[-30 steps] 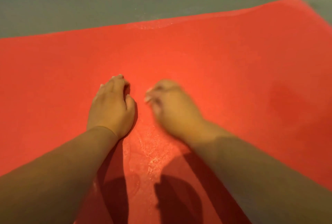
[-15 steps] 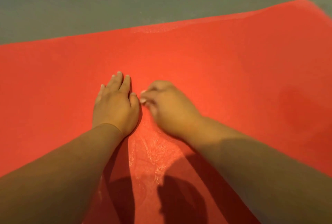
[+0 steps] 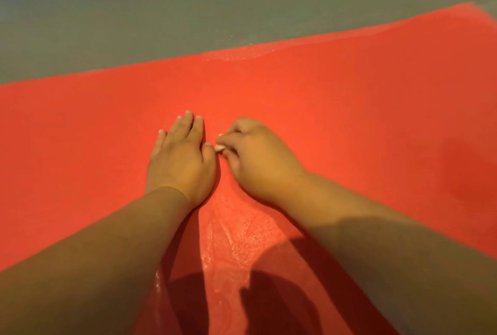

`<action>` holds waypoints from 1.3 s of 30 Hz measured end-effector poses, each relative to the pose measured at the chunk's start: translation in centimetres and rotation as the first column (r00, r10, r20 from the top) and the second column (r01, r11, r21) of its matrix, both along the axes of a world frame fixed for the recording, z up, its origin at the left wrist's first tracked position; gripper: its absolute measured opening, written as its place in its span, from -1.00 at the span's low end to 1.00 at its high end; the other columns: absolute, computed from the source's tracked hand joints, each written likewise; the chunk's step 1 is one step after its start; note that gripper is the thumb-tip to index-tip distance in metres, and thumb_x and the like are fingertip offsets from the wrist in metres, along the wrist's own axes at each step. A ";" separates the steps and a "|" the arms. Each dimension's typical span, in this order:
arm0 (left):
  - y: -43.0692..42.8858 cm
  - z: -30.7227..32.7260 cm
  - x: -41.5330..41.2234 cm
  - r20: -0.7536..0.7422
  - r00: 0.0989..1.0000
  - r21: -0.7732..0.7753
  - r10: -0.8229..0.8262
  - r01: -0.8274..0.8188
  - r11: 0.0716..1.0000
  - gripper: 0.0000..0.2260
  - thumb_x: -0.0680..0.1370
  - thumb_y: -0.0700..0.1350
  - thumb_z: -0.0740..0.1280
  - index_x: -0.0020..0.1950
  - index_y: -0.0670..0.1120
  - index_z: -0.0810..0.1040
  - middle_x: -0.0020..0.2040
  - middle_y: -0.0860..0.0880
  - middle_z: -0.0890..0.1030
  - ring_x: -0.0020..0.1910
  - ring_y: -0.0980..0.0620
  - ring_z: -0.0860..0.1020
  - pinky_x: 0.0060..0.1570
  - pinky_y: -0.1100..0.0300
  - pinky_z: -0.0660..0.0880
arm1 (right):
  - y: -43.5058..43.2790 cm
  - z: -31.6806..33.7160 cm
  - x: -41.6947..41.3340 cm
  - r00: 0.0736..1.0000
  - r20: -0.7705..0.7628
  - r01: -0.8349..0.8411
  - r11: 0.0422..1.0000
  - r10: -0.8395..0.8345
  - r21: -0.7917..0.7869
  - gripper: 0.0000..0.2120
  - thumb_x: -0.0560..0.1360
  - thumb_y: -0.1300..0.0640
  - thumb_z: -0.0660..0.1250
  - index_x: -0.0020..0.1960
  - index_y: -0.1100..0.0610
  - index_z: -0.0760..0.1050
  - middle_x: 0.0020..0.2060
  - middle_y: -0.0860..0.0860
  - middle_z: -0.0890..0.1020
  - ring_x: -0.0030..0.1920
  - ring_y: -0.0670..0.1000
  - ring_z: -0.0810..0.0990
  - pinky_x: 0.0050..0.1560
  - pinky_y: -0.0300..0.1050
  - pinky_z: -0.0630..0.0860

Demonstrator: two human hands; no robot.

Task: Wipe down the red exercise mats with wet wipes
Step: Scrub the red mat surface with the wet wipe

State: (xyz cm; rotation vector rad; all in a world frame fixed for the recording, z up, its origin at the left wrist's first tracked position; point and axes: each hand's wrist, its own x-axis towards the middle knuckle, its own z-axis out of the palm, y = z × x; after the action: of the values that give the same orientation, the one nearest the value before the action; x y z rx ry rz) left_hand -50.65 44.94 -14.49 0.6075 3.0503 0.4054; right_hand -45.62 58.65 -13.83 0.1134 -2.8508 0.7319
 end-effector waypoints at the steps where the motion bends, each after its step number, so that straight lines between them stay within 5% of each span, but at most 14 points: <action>1: 0.0 -0.1 -0.2 -0.004 1.000 -0.002 -0.006 0.006 1.000 -0.50 0.60 -0.03 0.06 0.55 -0.07 0.15 0.57 -0.02 0.07 0.54 0.05 0.02 0.49 0.07 -0.11 | 0.4 0.3 0.1 0.998 -0.017 -0.063 0.997 0.062 -0.035 -0.81 0.52 0.16 0.29 0.06 0.12 0.63 -0.04 0.09 0.58 0.02 0.08 0.53 0.11 -0.08 0.40; 5: 0.1 -0.4 -1.1 0.004 0.999 -0.092 -0.045 0.045 0.995 -0.45 0.58 0.06 -0.05 0.57 -0.03 0.01 0.58 0.00 -0.03 0.55 0.05 -0.06 0.49 0.03 -0.13 | 10.1 1.2 -2.4 0.963 0.011 0.266 0.960 -0.268 0.089 -0.78 0.48 0.25 0.30 0.09 0.20 0.62 -0.02 0.20 0.62 0.05 0.17 0.54 0.10 -0.15 0.33; 8: 0.3 -0.6 -2.3 0.011 0.995 -0.185 -0.101 0.101 0.978 -0.37 0.52 0.16 -0.17 0.58 0.01 -0.10 0.58 0.02 -0.11 0.55 0.05 -0.12 0.49 -0.02 -0.15 | 16.1 1.9 -3.2 0.775 0.024 0.615 0.762 -0.632 0.200 -0.75 0.55 0.22 0.21 0.07 0.33 0.60 0.02 0.32 0.62 0.09 0.25 0.55 0.13 0.00 0.41; 11: 0.6 -0.5 -4.3 0.012 0.988 -0.216 -0.156 0.155 0.964 -0.36 0.51 0.21 -0.18 0.57 0.04 -0.10 0.58 0.05 -0.12 0.55 0.06 -0.12 0.49 -0.05 -0.14 | 11.4 1.4 -4.2 0.863 -0.004 0.489 0.832 -0.505 0.261 -0.76 0.54 0.22 0.19 0.02 0.29 0.61 -0.03 0.27 0.62 0.04 0.22 0.55 0.09 -0.04 0.35; 14: 1.0 -0.6 -6.1 0.007 0.985 -0.199 -0.174 0.172 0.965 -0.40 0.53 0.18 -0.14 0.57 0.06 -0.06 0.58 0.08 -0.08 0.55 0.07 -0.08 0.49 -0.04 -0.12 | 3.1 0.1 -3.4 0.990 -0.050 0.137 0.978 -0.131 0.158 -0.79 0.51 0.20 0.25 0.06 0.14 0.61 -0.06 0.14 0.57 -0.01 0.14 0.53 0.07 -0.10 0.35; 17: 0.9 -0.7 -7.1 0.005 0.982 -0.173 -0.188 0.186 0.967 -0.43 0.55 0.16 -0.12 0.57 0.08 -0.04 0.57 0.11 -0.07 0.55 0.09 -0.08 0.49 -0.03 -0.13 | 2.8 0.7 -3.0 0.991 -0.031 -0.128 0.986 0.132 0.106 -0.80 0.53 0.18 0.27 0.08 0.16 0.61 -0.09 0.14 0.58 -0.03 0.14 0.53 0.05 -0.05 0.41; 20: 1.0 -0.8 -8.2 -0.006 0.976 -0.151 -0.217 0.214 0.965 -0.48 0.60 0.12 -0.07 0.57 0.10 -0.02 0.57 0.12 -0.06 0.54 0.10 -0.07 0.49 -0.01 -0.14 | 11.6 1.6 -5.2 0.975 0.010 0.213 0.949 -0.221 0.232 -0.81 0.49 0.26 0.30 0.05 0.27 0.63 -0.02 0.22 0.65 0.05 0.19 0.56 0.08 -0.12 0.34; 23: 1.8 -0.8 -10.4 -0.001 0.973 -0.115 -0.231 0.229 0.967 -0.51 0.63 0.08 -0.03 0.57 0.09 0.00 0.57 0.09 -0.05 0.55 0.09 -0.06 0.49 0.01 -0.14 | 18.8 2.6 -6.1 0.726 0.051 0.634 0.696 -0.686 0.337 -0.73 0.55 0.19 0.23 0.05 0.37 0.59 0.04 0.34 0.60 0.09 0.28 0.56 0.11 0.03 0.46; 26: 2.9 -0.8 -13.0 0.000 0.979 -0.102 -0.206 0.205 0.974 -0.52 0.64 0.05 -0.01 0.57 0.06 0.04 0.58 0.04 -0.03 0.55 0.06 -0.05 0.49 0.01 -0.12 | 14.4 1.2 -8.4 0.816 -0.002 0.553 0.779 -0.578 0.296 -0.72 0.56 0.12 0.22 0.04 0.30 0.60 0.03 0.28 0.61 0.07 0.25 0.57 0.05 0.00 0.46; 29: 3.1 -0.9 -14.9 -0.011 0.978 -0.092 -0.209 0.207 0.974 -0.53 0.65 0.03 0.00 0.56 0.05 0.06 0.58 0.03 -0.01 0.55 0.06 -0.03 0.48 0.00 -0.11 | 6.1 -0.5 -9.4 0.970 -0.098 0.238 0.957 -0.224 0.168 -0.81 0.52 0.12 0.27 0.03 0.15 0.61 -0.04 0.14 0.61 0.01 0.15 0.55 0.02 -0.06 0.39; 32: 3.0 -0.7 -15.7 -0.020 0.976 -0.047 -0.216 0.215 0.975 -0.54 0.64 0.01 0.03 0.55 0.04 0.11 0.58 0.02 0.02 0.55 0.06 -0.02 0.48 0.01 -0.11 | 5.3 0.0 -9.5 0.985 -0.163 0.066 0.996 -0.055 0.063 -0.86 0.48 0.15 0.32 -0.02 0.12 0.62 -0.10 0.09 0.61 -0.06 0.07 0.55 -0.02 -0.12 0.36; 35: 3.1 -0.6 -16.1 -0.067 0.990 -0.004 -0.120 0.120 0.993 -0.51 0.63 -0.01 0.08 0.55 -0.06 0.13 0.58 -0.12 0.01 0.55 -0.04 -0.03 0.48 -0.01 -0.11 | 11.9 0.5 -11.0 0.939 -0.127 0.337 0.925 -0.318 0.177 -0.80 0.53 0.15 0.26 0.04 0.19 0.62 0.00 0.19 0.63 0.05 0.17 0.55 0.04 -0.08 0.37; 37: 3.4 -0.6 -16.3 -0.092 0.994 0.011 -0.063 0.064 0.998 -0.51 0.61 -0.03 0.08 0.53 -0.12 0.17 0.56 -0.16 0.07 0.54 -0.08 0.04 0.48 -0.03 -0.06 | 16.5 0.9 -11.8 0.787 -0.102 0.616 0.764 -0.609 0.192 -0.76 0.54 0.18 0.23 0.06 0.27 0.61 0.05 0.27 0.62 0.09 0.23 0.56 0.07 -0.04 0.42; 39: 3.5 -0.5 -16.7 -0.108 0.993 0.052 -0.047 0.053 0.997 -0.54 0.59 -0.05 0.07 0.48 -0.12 0.30 0.52 -0.14 0.23 0.49 -0.09 0.19 0.45 0.03 0.08 | 16.1 1.0 -13.5 0.723 -0.065 0.684 0.698 -0.688 0.212 -0.75 0.54 0.21 0.22 0.08 0.30 0.60 0.07 0.28 0.61 0.11 0.23 0.57 0.11 -0.02 0.46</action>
State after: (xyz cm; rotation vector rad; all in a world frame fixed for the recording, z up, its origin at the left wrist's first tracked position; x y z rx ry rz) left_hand -67.39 48.42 -15.03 0.7296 3.1264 0.4714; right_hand -59.13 74.73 -12.82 -0.8954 -2.6451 0.2412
